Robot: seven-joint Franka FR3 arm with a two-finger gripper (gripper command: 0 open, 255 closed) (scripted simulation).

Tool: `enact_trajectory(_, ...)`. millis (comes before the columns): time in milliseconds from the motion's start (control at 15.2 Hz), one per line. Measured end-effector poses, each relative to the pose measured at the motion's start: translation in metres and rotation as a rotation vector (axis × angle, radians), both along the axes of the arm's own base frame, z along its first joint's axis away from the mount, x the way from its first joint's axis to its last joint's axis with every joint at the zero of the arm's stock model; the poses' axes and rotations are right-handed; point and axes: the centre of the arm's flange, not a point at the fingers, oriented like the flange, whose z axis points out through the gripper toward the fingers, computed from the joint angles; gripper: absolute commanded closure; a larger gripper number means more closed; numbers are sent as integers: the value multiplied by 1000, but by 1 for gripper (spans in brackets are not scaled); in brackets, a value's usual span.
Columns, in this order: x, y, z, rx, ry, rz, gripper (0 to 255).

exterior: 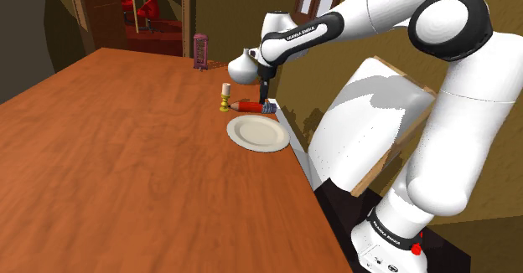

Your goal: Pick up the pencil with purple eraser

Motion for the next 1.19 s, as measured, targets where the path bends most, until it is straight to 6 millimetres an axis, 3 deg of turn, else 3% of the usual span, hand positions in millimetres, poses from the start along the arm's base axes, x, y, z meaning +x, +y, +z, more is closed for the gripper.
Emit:
enact_trajectory(264,28,14,-25,-2,-4,84,0)
enact_trajectory(726,30,15,-62,-2,-4,94,0)
enact_trajectory(792,30,15,-64,-2,-4,94,255)
enact_trajectory(1188,31,16,-65,-2,-6,95,255)
